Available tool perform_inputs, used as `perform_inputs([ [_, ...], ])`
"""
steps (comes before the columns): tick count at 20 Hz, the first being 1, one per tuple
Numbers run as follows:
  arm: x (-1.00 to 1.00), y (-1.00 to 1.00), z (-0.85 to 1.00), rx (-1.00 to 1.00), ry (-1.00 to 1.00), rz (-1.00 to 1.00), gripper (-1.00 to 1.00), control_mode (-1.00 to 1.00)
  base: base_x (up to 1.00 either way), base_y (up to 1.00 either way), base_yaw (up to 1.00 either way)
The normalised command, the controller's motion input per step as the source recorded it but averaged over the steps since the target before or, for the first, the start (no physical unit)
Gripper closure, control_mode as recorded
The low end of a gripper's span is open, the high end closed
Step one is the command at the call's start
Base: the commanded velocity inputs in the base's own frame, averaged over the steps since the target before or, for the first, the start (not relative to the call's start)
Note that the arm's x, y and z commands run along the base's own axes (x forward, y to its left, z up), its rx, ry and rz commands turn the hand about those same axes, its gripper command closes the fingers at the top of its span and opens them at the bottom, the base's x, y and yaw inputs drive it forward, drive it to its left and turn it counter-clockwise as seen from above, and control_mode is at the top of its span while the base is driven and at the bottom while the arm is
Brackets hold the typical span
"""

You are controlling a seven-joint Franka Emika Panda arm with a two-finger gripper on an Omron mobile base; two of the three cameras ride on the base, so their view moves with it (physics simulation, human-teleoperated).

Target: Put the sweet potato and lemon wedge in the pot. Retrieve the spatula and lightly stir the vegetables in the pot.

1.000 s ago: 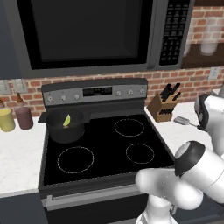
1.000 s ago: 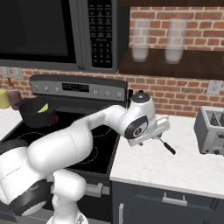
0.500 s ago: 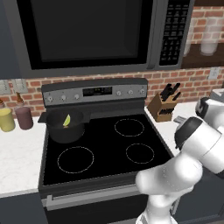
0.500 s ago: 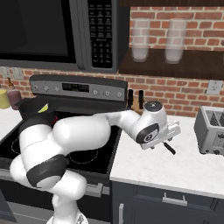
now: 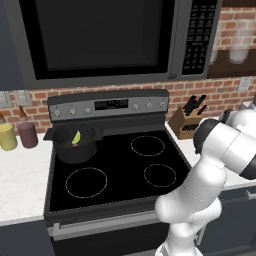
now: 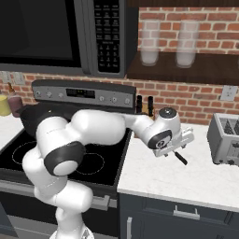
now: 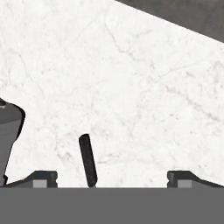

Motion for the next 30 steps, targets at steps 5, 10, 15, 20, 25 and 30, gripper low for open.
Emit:
perform_inputs([
  [5, 0.27, -0.16, -0.31, 0.00, 0.00, 0.00, -1.00, -1.00, 0.00, 0.00, 0.00],
  [10, 0.02, -0.29, -0.25, 0.00, 0.00, 0.00, -1.00, -1.00, 0.00, 0.00, 0.00],
  [15, 0.04, -0.26, -0.12, 0.04, 0.00, 0.00, -1.00, -1.00, 0.00, 0.00, 0.00],
  [20, 0.16, -0.16, -0.09, 0.08, 0.00, 0.00, -1.00, -1.00, 0.00, 0.00, 0.00],
  [25, 0.19, -0.12, -0.13, 0.10, 0.00, 0.00, -1.00, -1.00, 0.00, 0.00, 0.00],
  [30, 0.14, -0.05, -0.22, 0.08, 0.00, 0.00, -1.00, -1.00, 0.00, 0.00, 0.00],
])
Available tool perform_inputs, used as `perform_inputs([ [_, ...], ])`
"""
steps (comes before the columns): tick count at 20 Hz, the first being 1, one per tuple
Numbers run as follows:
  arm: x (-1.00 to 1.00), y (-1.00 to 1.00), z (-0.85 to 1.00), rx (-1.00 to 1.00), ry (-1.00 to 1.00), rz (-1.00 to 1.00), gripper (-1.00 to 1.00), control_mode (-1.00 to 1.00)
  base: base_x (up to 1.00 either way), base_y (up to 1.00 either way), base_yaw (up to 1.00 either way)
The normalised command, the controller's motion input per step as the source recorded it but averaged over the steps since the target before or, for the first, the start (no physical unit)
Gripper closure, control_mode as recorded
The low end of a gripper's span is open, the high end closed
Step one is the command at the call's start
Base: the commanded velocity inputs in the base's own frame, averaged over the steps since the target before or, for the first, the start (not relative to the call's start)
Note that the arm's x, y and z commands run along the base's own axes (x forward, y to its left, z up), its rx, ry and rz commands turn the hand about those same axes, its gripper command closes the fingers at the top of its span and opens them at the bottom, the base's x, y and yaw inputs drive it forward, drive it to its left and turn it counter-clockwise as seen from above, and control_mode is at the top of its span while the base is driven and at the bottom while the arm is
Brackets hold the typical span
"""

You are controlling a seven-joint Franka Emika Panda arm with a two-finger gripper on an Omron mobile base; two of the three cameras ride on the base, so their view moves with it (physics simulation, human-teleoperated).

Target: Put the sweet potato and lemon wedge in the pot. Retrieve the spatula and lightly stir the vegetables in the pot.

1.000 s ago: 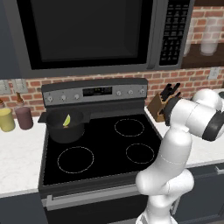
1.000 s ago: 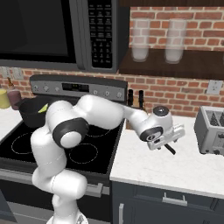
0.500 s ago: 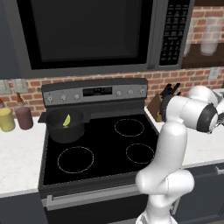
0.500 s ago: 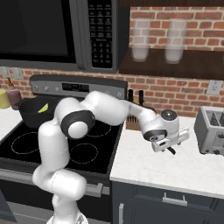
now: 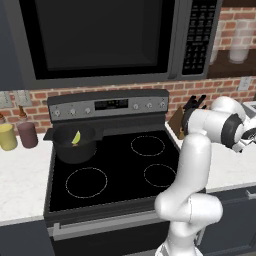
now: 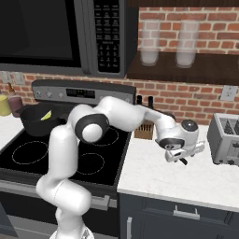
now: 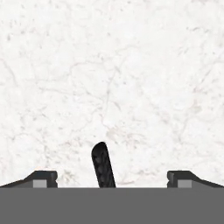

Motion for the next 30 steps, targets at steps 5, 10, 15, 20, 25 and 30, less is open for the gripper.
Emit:
perform_inputs([
  [5, 0.19, -0.03, -0.27, 0.03, 0.00, 0.00, -1.00, -1.00, 0.00, 0.00, 0.00],
  [10, 0.25, 0.00, -0.26, 0.01, 0.00, 0.00, -1.00, -1.00, 0.00, 0.00, 0.00],
  [15, 0.23, -0.04, -0.27, 0.00, 0.00, 0.00, -1.00, -1.00, 0.00, 0.00, 0.00],
  [20, 0.06, -0.25, -0.25, 0.00, 0.00, 0.00, -1.00, -1.00, 0.00, 0.00, 0.00],
  [25, 0.00, -0.27, -0.28, 0.00, 0.00, 0.00, 1.00, -1.00, 0.00, 0.00, 0.00],
  [30, -0.01, -0.14, -0.34, 0.00, 0.00, 0.00, 1.00, -1.00, 0.00, 0.00, 0.00],
])
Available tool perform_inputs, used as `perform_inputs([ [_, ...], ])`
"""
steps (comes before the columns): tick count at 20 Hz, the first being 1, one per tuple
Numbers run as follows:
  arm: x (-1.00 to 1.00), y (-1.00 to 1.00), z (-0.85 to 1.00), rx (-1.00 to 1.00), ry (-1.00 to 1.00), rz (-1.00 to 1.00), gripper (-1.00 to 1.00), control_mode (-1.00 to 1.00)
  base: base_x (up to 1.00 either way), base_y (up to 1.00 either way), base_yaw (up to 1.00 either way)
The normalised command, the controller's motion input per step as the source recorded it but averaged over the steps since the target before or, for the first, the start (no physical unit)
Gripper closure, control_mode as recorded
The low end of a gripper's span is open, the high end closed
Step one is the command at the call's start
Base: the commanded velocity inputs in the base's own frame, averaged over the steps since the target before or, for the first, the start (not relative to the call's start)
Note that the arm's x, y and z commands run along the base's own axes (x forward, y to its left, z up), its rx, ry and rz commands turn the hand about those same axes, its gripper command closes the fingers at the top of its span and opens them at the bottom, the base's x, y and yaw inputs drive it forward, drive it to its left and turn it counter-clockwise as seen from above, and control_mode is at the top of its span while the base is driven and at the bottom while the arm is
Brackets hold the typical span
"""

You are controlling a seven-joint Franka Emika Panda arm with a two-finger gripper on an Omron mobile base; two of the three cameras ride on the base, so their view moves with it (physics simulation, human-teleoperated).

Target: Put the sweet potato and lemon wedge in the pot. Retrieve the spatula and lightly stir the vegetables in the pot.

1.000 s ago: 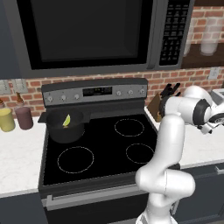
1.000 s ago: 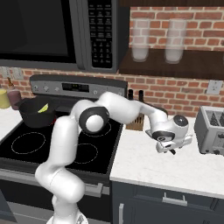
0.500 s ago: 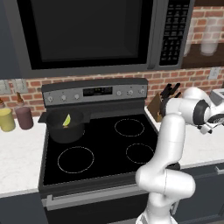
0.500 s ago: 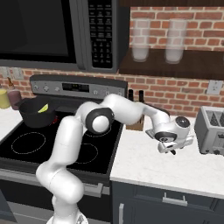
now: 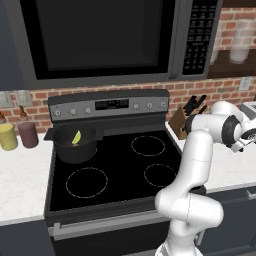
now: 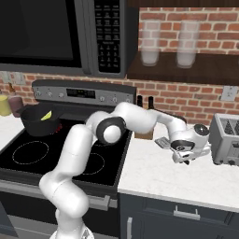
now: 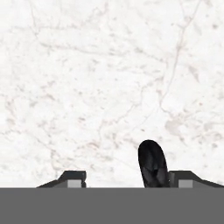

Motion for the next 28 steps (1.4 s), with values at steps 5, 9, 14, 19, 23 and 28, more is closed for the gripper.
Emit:
perform_inputs([
  [5, -0.03, -0.01, -0.40, 0.00, 0.00, 0.00, 1.00, -1.00, 0.00, 0.00, 0.00],
  [9, -0.13, 0.00, -0.15, 0.00, -0.01, 0.00, 1.00, -1.00, 0.00, 0.00, 0.00],
  [14, -0.46, 0.01, 0.13, 0.00, -0.11, 0.00, 1.00, -1.00, 0.00, 0.00, 0.00],
  [19, -0.93, 0.36, 0.79, -0.09, -0.24, 0.00, 1.00, -1.00, 0.00, 0.00, 0.00],
  [23, -0.80, 0.86, 1.00, -0.20, -0.19, 0.01, 1.00, -1.00, 0.00, 0.00, 0.00],
  [28, -0.55, 1.00, 0.88, -0.41, -0.11, 0.18, 1.00, -1.00, 0.00, 0.00, 0.00],
])
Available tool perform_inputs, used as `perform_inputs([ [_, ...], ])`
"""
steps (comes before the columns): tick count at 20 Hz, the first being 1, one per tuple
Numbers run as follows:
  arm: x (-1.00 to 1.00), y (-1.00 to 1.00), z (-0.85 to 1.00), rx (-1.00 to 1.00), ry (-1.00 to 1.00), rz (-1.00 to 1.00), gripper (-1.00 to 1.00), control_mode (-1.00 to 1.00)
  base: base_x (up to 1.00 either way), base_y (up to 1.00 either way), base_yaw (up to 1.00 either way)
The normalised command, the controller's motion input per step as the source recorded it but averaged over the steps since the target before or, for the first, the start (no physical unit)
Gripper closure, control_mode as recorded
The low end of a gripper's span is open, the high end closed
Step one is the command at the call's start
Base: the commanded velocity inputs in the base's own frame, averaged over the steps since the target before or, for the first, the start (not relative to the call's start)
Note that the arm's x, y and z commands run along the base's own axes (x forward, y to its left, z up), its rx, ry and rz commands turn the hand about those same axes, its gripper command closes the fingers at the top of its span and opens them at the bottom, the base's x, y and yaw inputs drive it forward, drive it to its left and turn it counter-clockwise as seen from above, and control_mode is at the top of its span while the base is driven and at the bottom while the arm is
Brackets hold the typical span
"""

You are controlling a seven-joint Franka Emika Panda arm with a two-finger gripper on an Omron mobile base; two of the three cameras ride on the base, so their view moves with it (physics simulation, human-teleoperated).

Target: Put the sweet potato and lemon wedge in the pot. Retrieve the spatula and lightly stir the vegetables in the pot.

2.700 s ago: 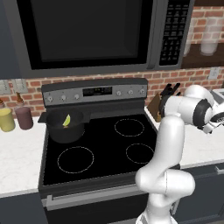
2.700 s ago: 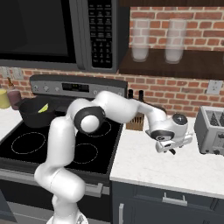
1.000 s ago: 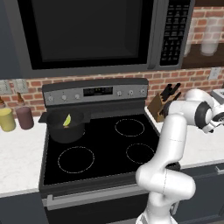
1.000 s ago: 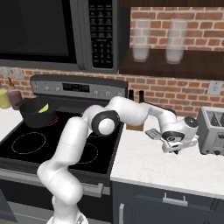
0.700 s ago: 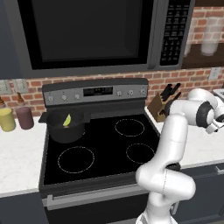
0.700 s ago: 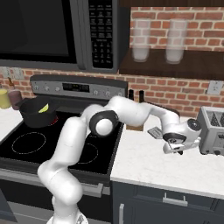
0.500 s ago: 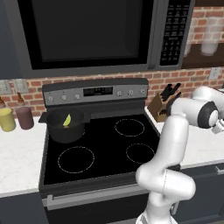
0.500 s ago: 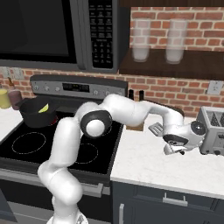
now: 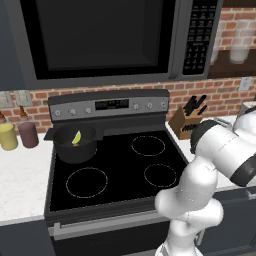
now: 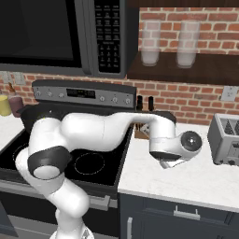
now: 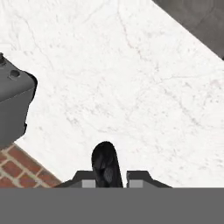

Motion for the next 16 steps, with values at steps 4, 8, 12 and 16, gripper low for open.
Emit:
perform_inputs([
  [4, -0.41, 1.00, 0.85, -0.57, -0.07, 0.33, 1.00, -1.00, 0.00, 0.00, 0.00],
  [8, -0.42, 1.00, 0.86, -0.62, -0.06, 0.39, 1.00, -1.00, 0.00, 0.00, 0.00],
  [12, -0.41, 0.99, 0.84, -0.66, -0.09, 0.39, 1.00, -1.00, 0.00, 0.00, 0.00],
  [16, -0.41, 0.95, 0.82, -0.68, -0.10, 0.41, 1.00, -1.00, 0.00, 0.00, 0.00],
])
